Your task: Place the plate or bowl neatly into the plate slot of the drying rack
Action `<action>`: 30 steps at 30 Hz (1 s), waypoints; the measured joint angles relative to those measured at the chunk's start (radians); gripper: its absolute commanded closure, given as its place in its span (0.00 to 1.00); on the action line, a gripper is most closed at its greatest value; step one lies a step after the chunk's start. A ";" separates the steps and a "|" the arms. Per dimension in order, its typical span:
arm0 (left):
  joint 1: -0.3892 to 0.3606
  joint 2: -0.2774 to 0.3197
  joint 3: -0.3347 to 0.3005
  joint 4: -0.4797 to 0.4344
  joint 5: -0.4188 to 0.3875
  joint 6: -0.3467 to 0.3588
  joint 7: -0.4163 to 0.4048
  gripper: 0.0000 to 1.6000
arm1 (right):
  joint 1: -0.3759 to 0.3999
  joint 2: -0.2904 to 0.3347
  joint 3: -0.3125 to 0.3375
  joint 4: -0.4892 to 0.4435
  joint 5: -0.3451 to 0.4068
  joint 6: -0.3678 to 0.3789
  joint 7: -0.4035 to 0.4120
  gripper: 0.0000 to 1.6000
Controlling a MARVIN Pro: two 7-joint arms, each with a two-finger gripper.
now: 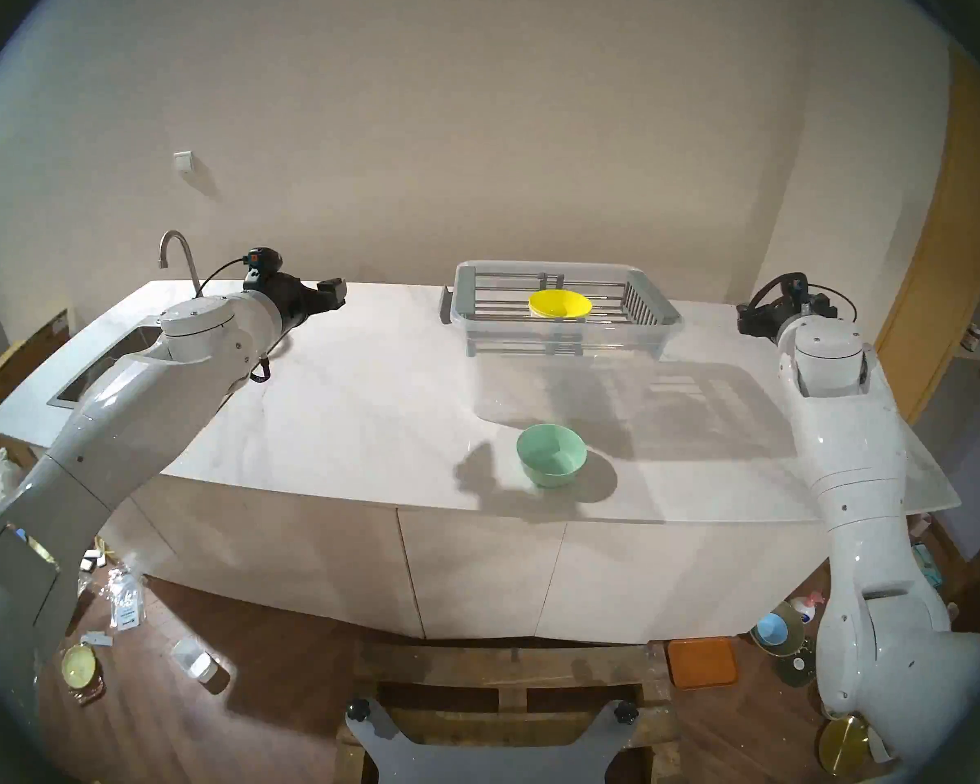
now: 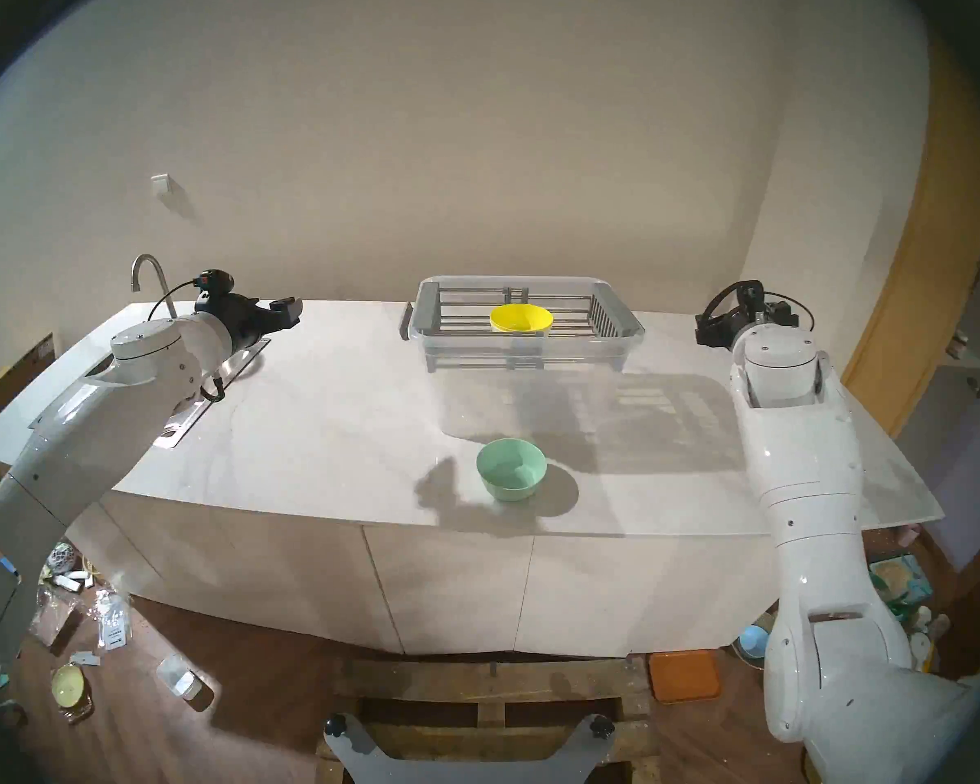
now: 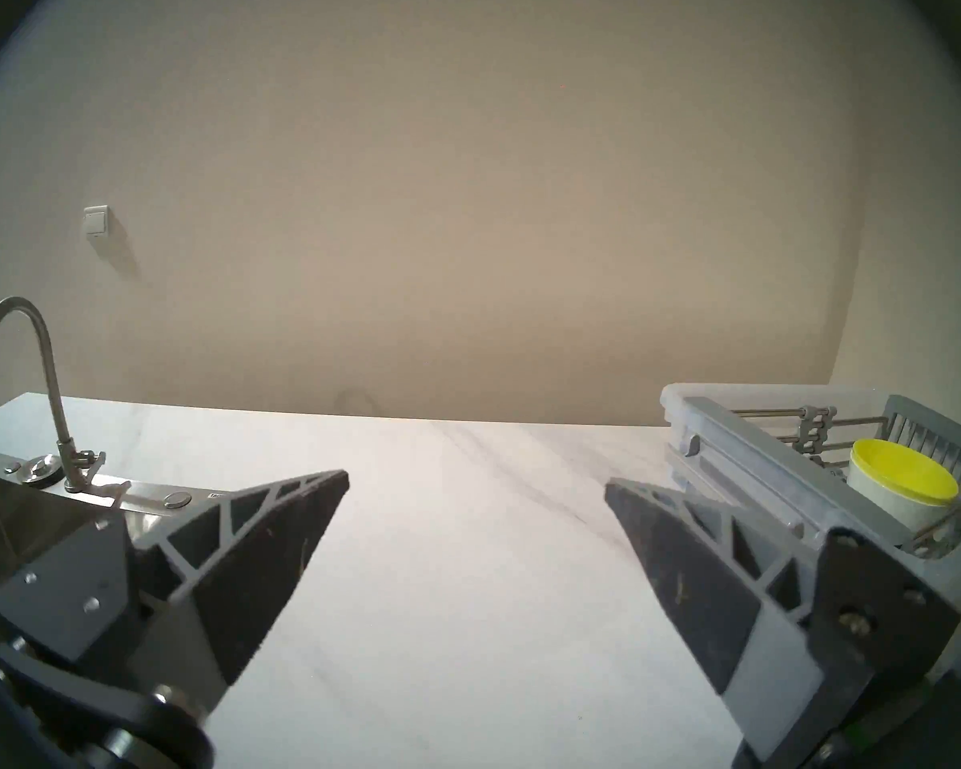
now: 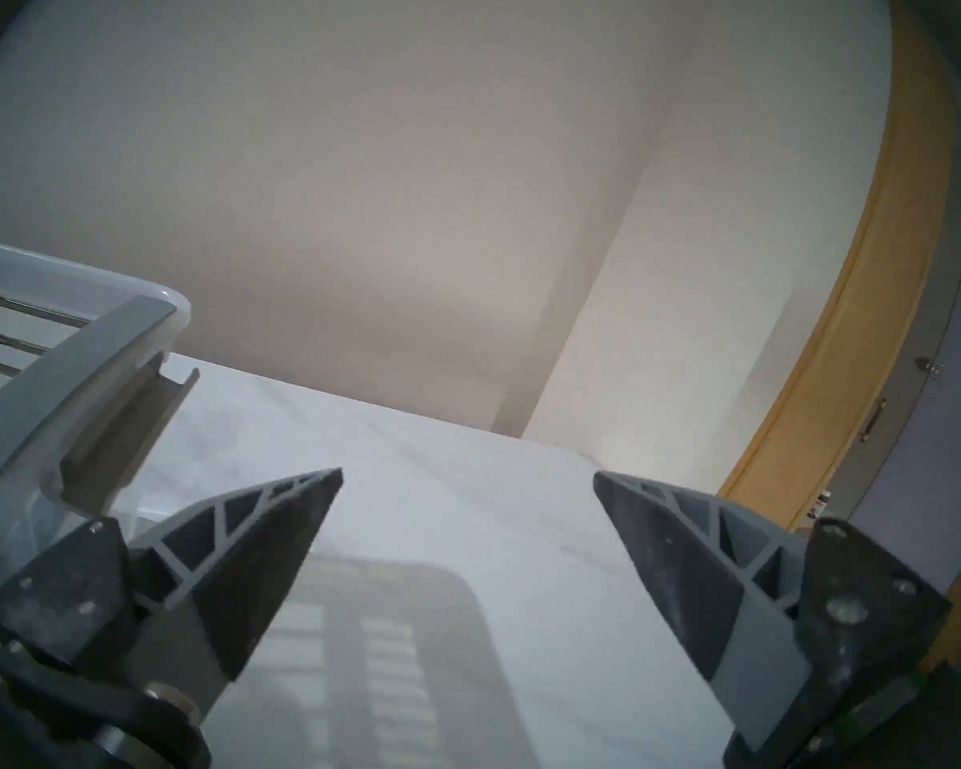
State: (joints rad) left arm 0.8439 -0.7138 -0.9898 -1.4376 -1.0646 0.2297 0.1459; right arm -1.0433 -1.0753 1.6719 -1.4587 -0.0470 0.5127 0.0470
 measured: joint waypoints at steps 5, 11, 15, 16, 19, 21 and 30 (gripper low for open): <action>0.000 0.000 0.000 0.000 0.000 0.000 0.000 0.00 | -0.065 0.085 0.020 -0.155 0.009 0.048 0.047 0.00; -0.001 0.001 0.001 0.000 0.000 0.000 0.000 0.00 | -0.096 0.181 0.044 -0.306 0.039 0.144 0.111 0.00; -0.001 0.001 0.001 0.000 0.000 0.000 0.000 0.00 | -0.098 0.218 0.061 -0.395 0.067 0.202 0.147 0.00; -0.001 0.001 0.001 0.000 0.000 0.000 0.000 0.00 | -0.098 0.218 0.063 -0.415 0.074 0.211 0.157 0.00; -0.001 0.001 0.001 0.000 0.000 0.000 0.000 0.00 | -0.098 0.213 0.062 -0.480 0.095 0.240 0.185 0.00; -0.001 0.001 0.001 0.000 0.000 0.000 0.000 0.00 | -0.095 0.207 0.058 -0.523 0.109 0.257 0.200 0.00; -0.002 0.002 0.002 0.001 0.000 0.000 -0.001 0.00 | -0.070 0.201 -0.019 -0.534 0.142 0.301 0.246 0.00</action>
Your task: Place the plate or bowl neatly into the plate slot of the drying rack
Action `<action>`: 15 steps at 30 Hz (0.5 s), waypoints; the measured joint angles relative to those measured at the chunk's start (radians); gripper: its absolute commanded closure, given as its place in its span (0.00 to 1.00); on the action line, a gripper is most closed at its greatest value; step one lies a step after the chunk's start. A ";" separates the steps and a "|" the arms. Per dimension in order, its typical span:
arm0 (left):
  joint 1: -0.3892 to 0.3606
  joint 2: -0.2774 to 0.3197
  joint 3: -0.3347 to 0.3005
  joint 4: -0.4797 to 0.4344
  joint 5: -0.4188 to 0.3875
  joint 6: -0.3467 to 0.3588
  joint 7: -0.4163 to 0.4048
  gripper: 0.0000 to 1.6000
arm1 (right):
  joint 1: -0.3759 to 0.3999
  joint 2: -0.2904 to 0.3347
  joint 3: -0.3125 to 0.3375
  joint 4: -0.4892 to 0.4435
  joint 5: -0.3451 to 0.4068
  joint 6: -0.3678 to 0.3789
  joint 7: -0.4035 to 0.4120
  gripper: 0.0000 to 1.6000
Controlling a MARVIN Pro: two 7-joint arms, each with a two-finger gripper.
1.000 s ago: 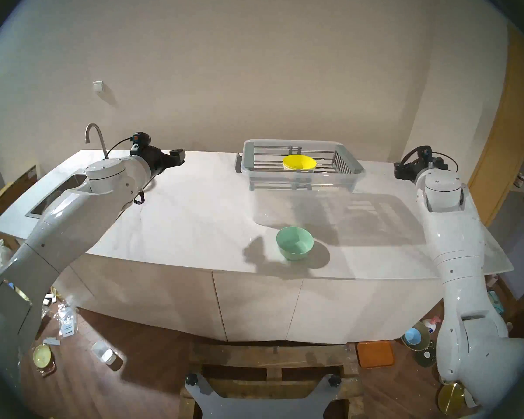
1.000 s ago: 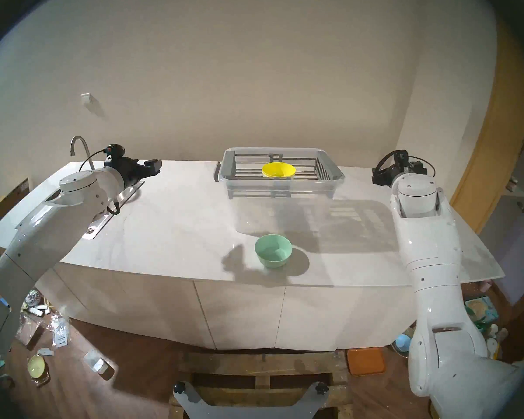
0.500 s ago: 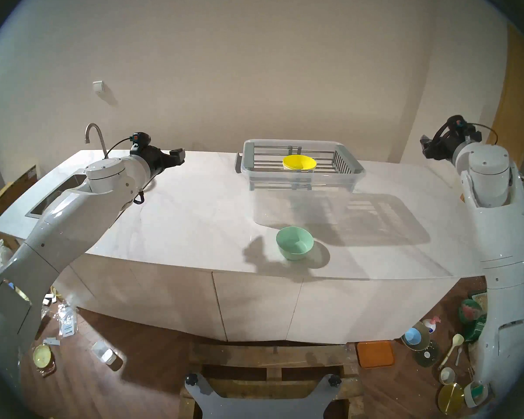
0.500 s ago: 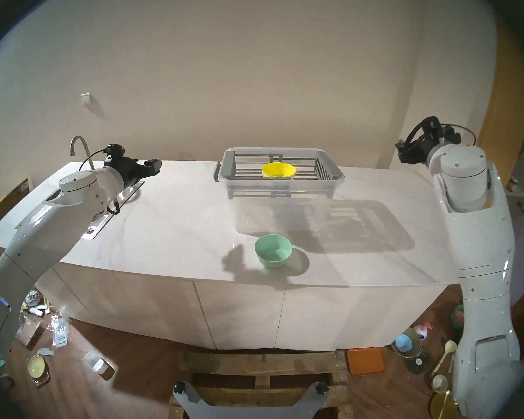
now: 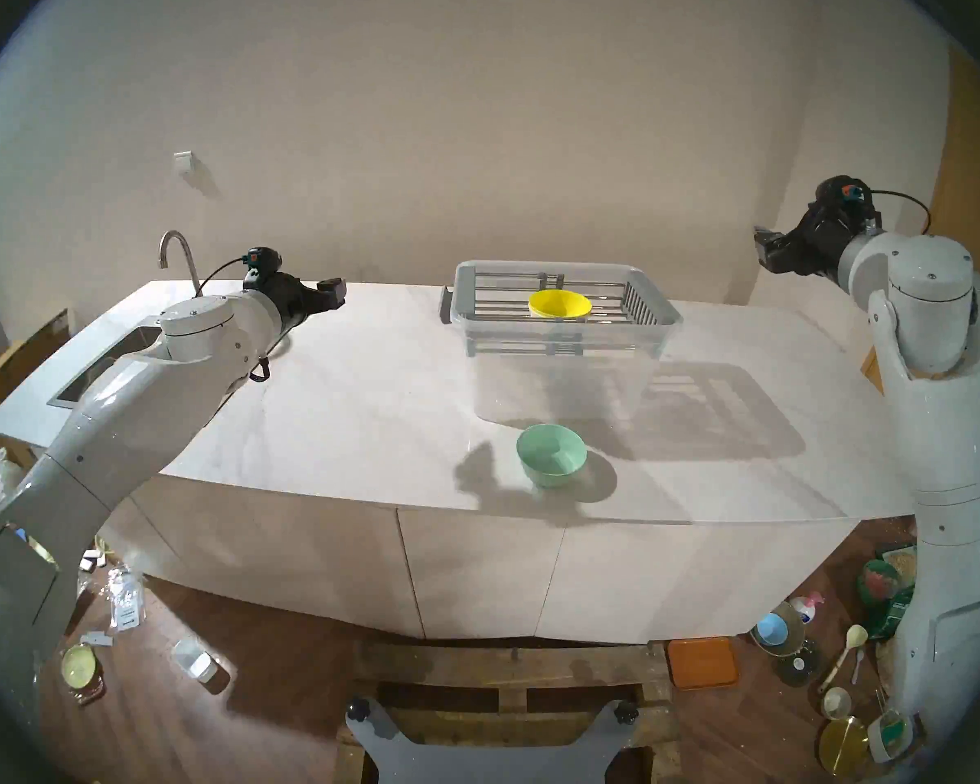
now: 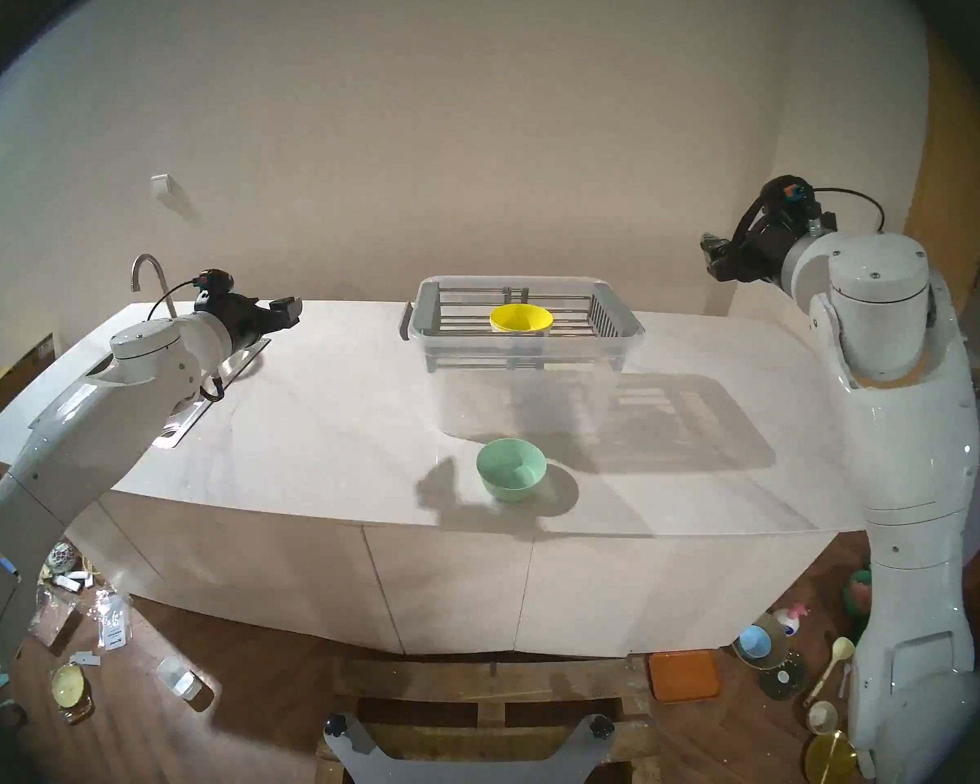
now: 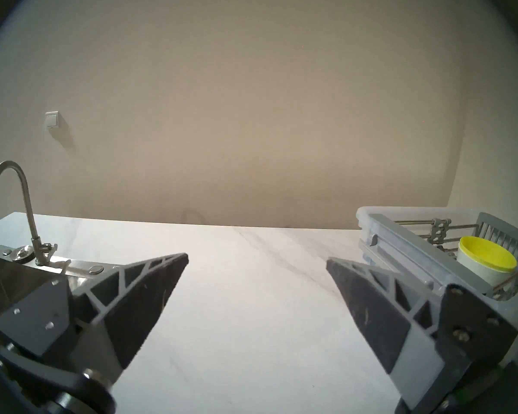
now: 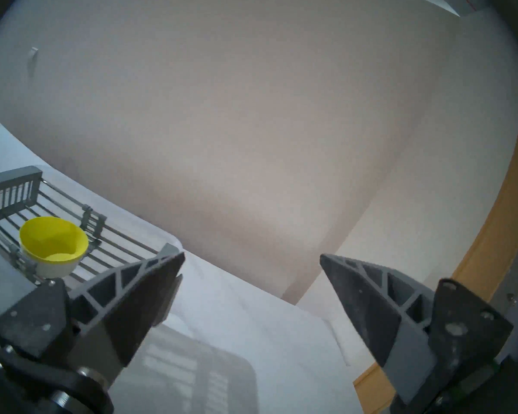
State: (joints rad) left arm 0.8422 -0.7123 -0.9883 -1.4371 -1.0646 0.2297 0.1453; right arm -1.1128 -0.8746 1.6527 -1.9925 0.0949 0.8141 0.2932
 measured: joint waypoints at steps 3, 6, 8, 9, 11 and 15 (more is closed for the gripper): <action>0.000 0.000 0.000 0.000 0.000 0.000 0.000 0.00 | 0.015 0.002 -0.040 -0.003 0.011 0.003 0.021 0.00; 0.000 0.000 0.000 0.000 0.000 0.000 0.000 0.00 | 0.033 0.001 -0.057 -0.002 0.021 0.002 0.037 0.00; 0.000 0.000 0.000 0.000 0.000 0.000 0.000 0.00 | 0.050 0.002 -0.073 -0.001 0.029 0.000 0.055 0.00; 0.000 0.000 0.000 0.000 0.000 0.000 0.000 0.00 | 0.054 0.002 -0.077 -0.001 0.031 -0.001 0.058 0.00; 0.000 0.000 0.000 0.000 0.000 0.000 0.000 0.00 | 0.063 0.003 -0.087 -0.001 0.035 -0.003 0.069 0.00; 0.000 0.000 0.000 0.000 0.000 0.000 0.000 0.00 | 0.085 0.008 -0.113 0.000 0.052 -0.006 0.106 0.00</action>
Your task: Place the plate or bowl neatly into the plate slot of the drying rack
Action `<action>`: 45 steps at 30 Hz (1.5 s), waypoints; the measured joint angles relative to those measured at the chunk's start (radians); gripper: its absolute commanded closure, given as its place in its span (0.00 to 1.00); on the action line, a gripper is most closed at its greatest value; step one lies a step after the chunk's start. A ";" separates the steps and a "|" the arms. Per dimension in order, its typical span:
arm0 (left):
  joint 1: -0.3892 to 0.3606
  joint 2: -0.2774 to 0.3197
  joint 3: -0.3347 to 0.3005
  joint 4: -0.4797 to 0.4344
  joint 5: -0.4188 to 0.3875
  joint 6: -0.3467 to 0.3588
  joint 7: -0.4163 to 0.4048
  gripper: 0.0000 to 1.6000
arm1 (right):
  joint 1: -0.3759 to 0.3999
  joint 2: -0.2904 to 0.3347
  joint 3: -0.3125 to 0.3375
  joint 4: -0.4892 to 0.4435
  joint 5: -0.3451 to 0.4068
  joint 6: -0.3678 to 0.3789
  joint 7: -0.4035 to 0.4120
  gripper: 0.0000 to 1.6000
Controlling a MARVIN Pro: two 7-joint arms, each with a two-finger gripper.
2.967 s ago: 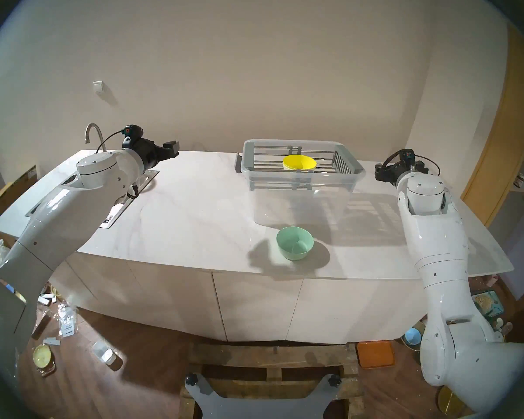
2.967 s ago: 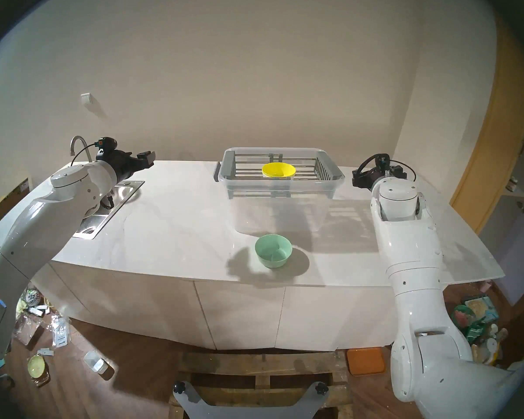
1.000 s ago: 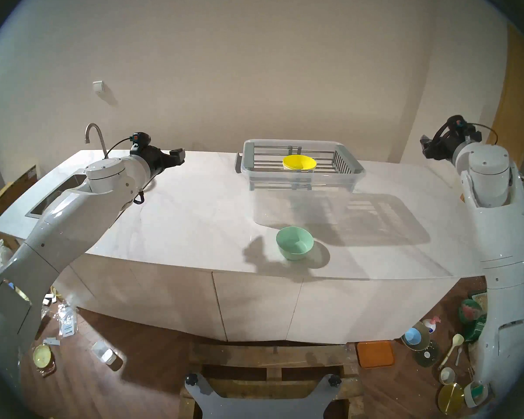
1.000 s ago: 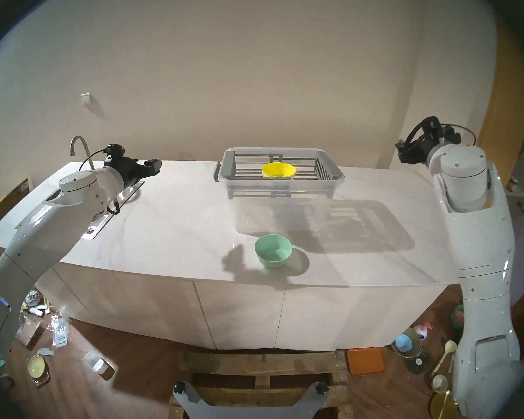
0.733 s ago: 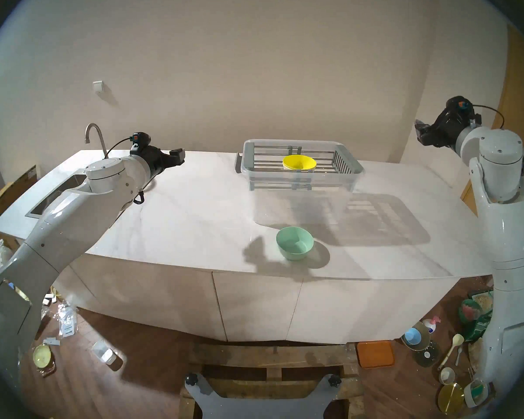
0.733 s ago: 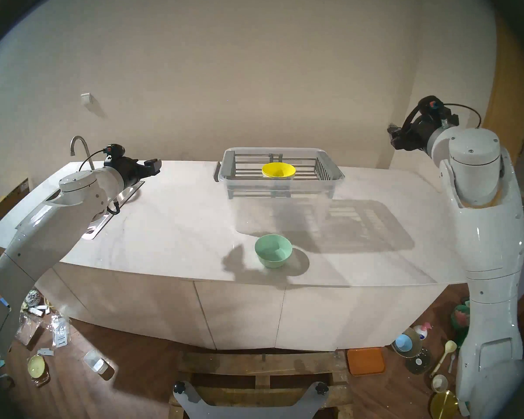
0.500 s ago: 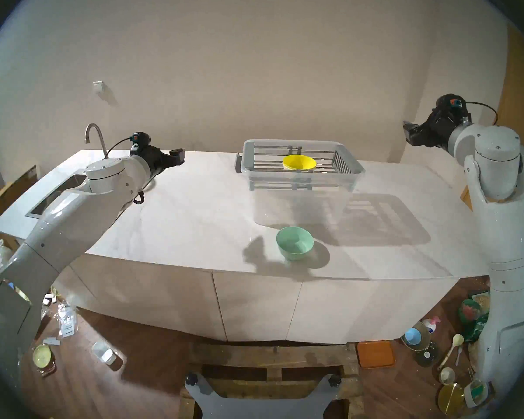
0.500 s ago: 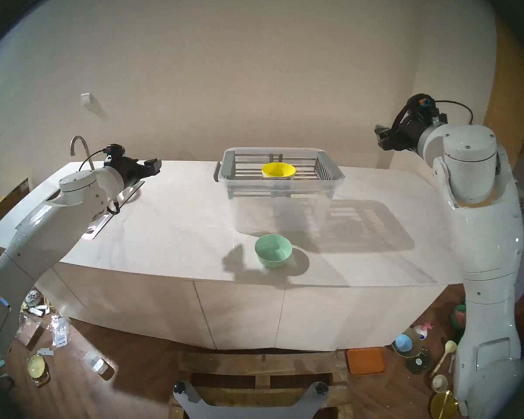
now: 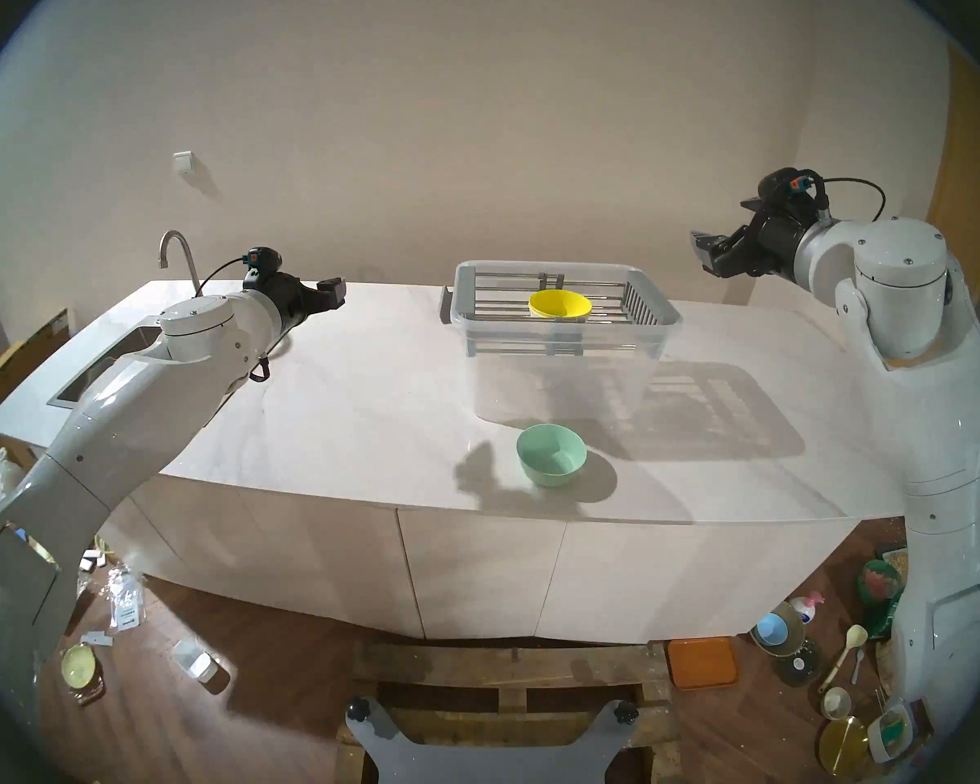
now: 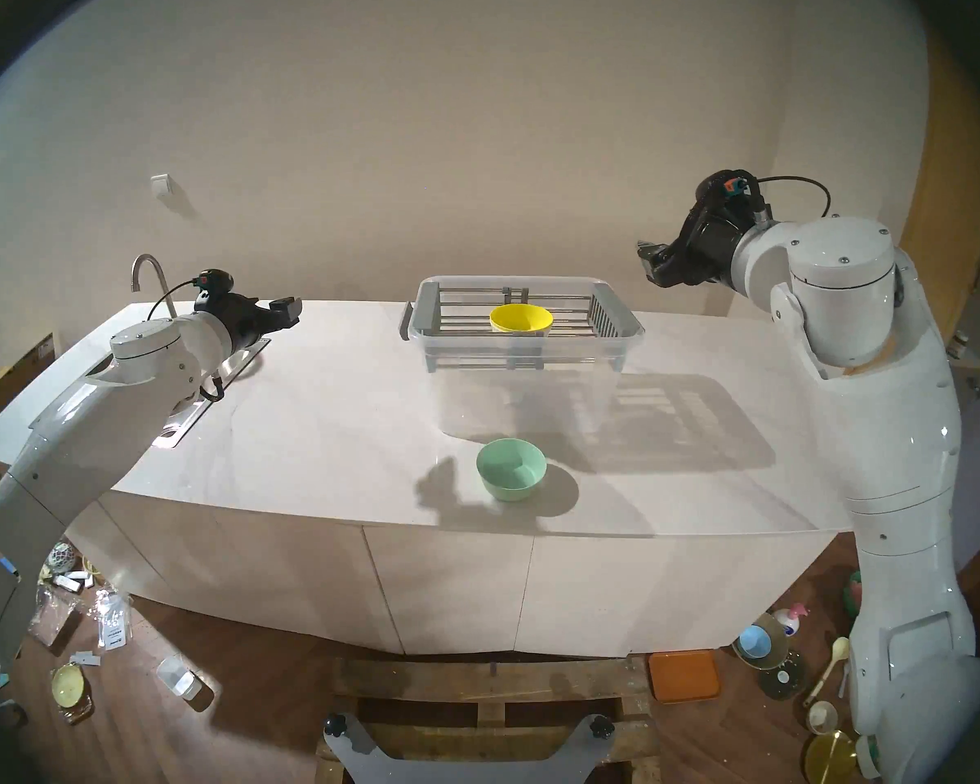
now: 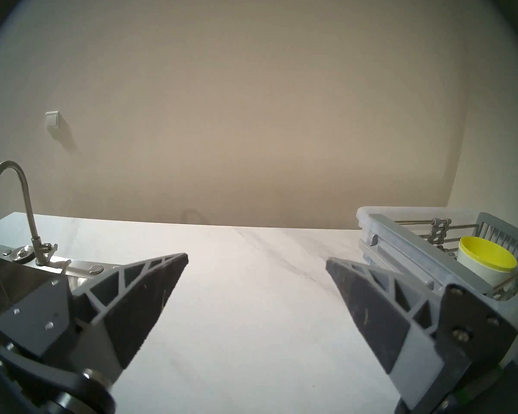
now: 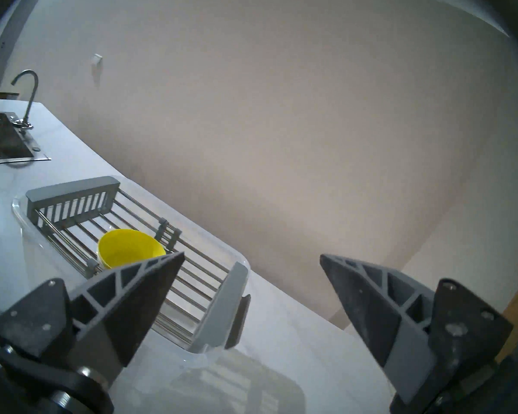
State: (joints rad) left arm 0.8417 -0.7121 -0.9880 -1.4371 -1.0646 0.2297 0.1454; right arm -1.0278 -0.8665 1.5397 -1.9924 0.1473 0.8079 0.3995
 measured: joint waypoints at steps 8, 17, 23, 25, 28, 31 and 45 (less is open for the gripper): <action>0.000 0.000 0.000 0.000 0.000 0.000 0.000 0.00 | 0.012 0.010 -0.035 -0.014 0.019 -0.003 0.056 0.00; 0.000 0.000 0.000 0.000 0.000 0.000 0.000 0.00 | -0.038 -0.007 -0.068 -0.059 0.035 -0.003 0.079 0.00; -0.001 0.000 0.001 0.000 0.000 0.000 0.000 0.00 | -0.110 -0.055 -0.093 -0.087 0.042 -0.003 0.072 0.00; -0.001 0.000 0.001 0.000 0.000 0.000 0.000 0.00 | -0.133 -0.070 -0.106 -0.089 0.040 -0.003 0.065 0.00; -0.001 0.000 0.001 0.000 0.000 0.000 0.000 0.00 | -0.144 -0.079 -0.119 -0.088 0.036 -0.004 0.058 0.00; -0.001 0.000 0.001 0.000 0.000 0.000 0.000 0.00 | -0.147 -0.080 -0.142 -0.084 0.025 -0.004 0.055 0.00; -0.001 0.000 0.001 0.000 0.000 0.000 0.000 0.00 | -0.155 -0.053 -0.210 -0.075 0.009 -0.004 0.080 0.00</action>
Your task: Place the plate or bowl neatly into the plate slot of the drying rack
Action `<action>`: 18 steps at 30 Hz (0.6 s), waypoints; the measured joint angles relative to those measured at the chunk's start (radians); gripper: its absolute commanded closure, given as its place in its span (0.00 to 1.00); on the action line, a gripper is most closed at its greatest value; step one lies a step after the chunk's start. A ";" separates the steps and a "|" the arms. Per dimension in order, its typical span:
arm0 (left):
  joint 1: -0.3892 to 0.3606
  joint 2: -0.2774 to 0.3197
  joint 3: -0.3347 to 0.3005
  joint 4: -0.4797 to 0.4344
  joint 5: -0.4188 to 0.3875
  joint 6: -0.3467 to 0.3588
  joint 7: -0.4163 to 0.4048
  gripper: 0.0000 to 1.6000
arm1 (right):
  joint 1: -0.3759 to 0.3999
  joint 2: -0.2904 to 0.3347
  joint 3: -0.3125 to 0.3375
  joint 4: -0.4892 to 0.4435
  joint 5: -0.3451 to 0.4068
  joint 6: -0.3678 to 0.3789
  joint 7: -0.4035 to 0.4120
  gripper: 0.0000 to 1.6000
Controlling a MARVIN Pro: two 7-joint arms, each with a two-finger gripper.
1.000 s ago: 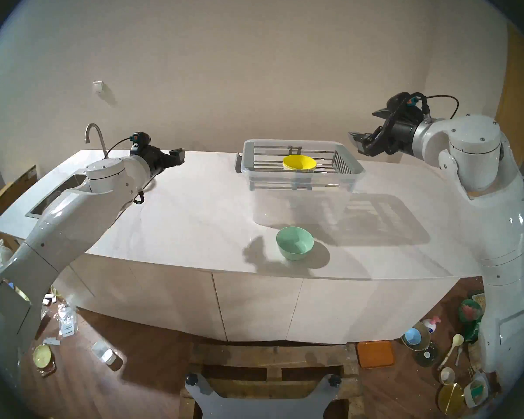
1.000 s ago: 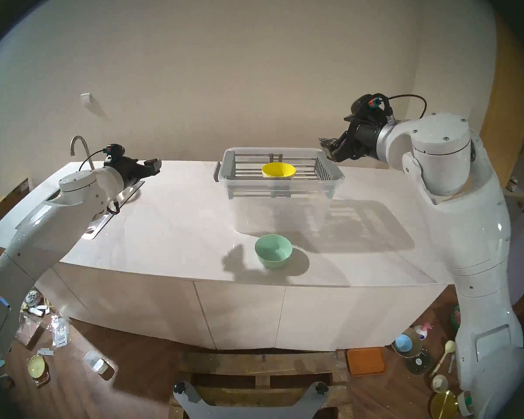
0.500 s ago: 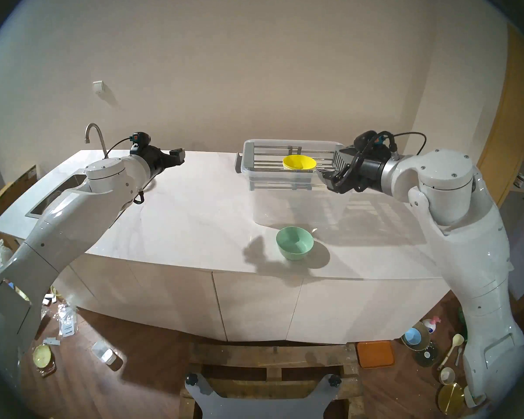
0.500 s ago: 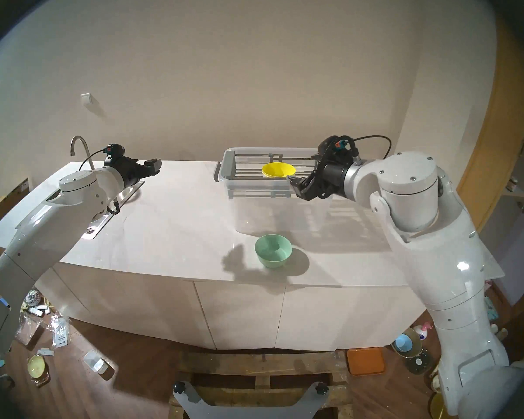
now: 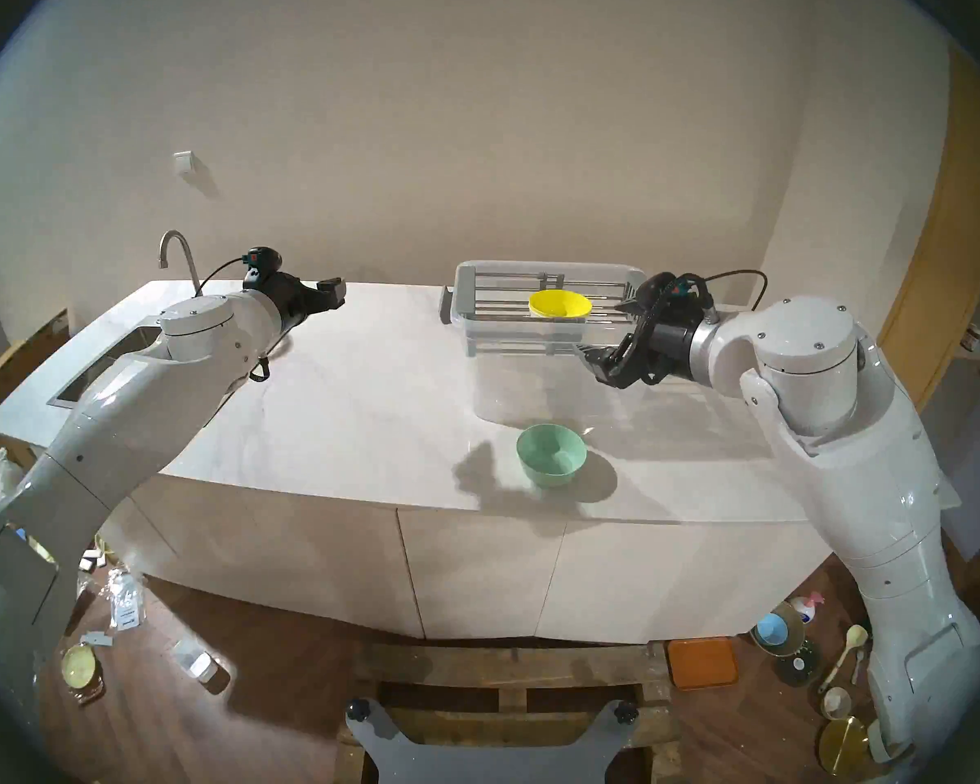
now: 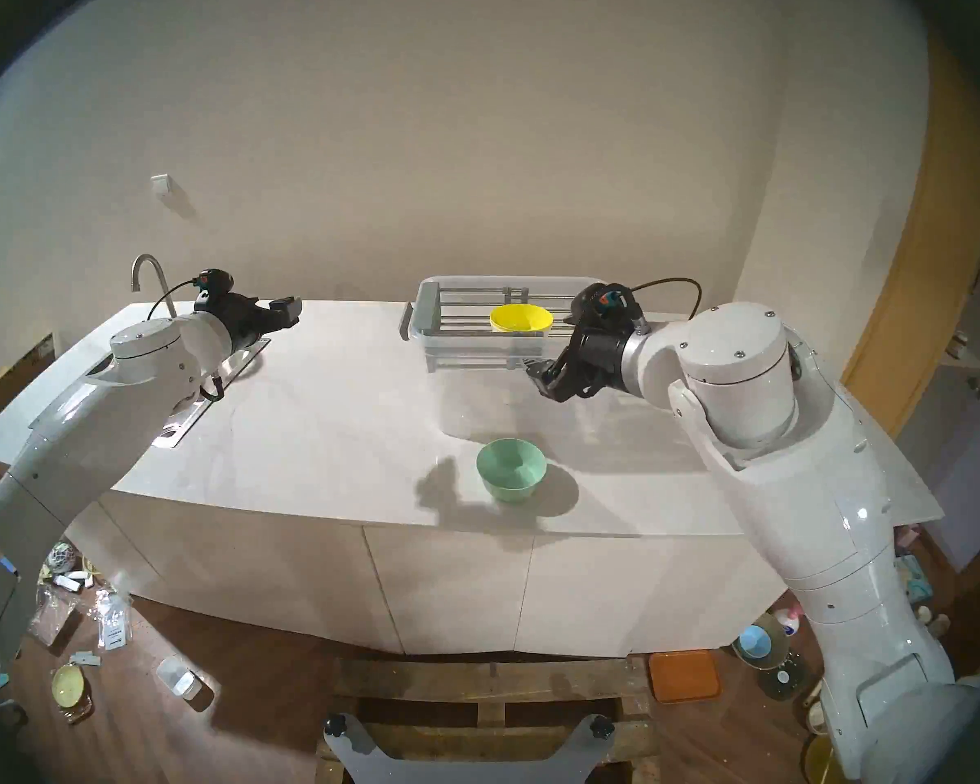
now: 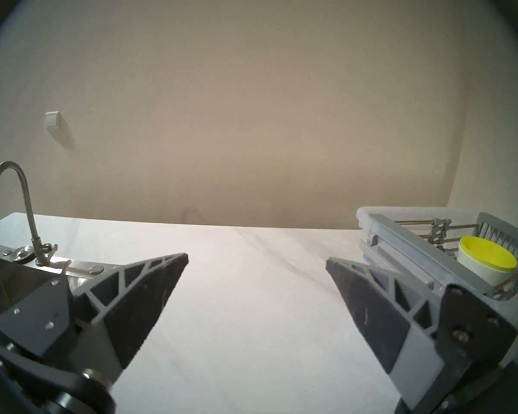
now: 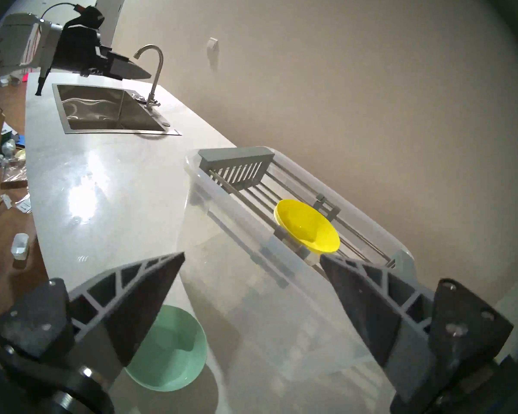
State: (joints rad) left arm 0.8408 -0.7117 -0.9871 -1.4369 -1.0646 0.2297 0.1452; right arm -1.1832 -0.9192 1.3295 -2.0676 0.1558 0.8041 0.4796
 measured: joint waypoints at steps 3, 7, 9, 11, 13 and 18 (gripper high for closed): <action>0.000 0.000 0.000 0.000 0.000 0.000 0.000 0.00 | -0.030 0.004 -0.014 -0.002 0.000 0.000 0.009 0.00; 0.000 0.000 0.000 0.000 0.000 0.000 0.000 0.00 | -0.079 0.013 -0.024 -0.014 0.000 0.000 0.017 0.00; 0.000 0.000 0.000 0.000 0.000 0.000 0.000 0.00 | -0.092 0.016 -0.024 -0.018 0.000 -0.006 0.019 0.00; 0.000 0.000 0.000 0.000 0.000 0.000 0.000 0.00 | -0.107 0.017 -0.024 -0.022 0.000 -0.010 0.019 0.00; 0.000 0.000 0.000 0.000 0.000 0.000 0.000 0.00 | -0.120 0.016 -0.024 -0.022 -0.001 -0.013 0.017 0.00; 0.000 0.000 0.000 0.000 0.000 0.000 0.000 0.00 | -0.142 0.006 -0.031 -0.018 -0.013 -0.024 0.001 0.00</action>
State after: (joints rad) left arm 0.8406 -0.7115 -0.9869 -1.4368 -1.0647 0.2297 0.1451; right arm -1.3248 -0.9133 1.2990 -2.0854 0.1427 0.7803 0.4806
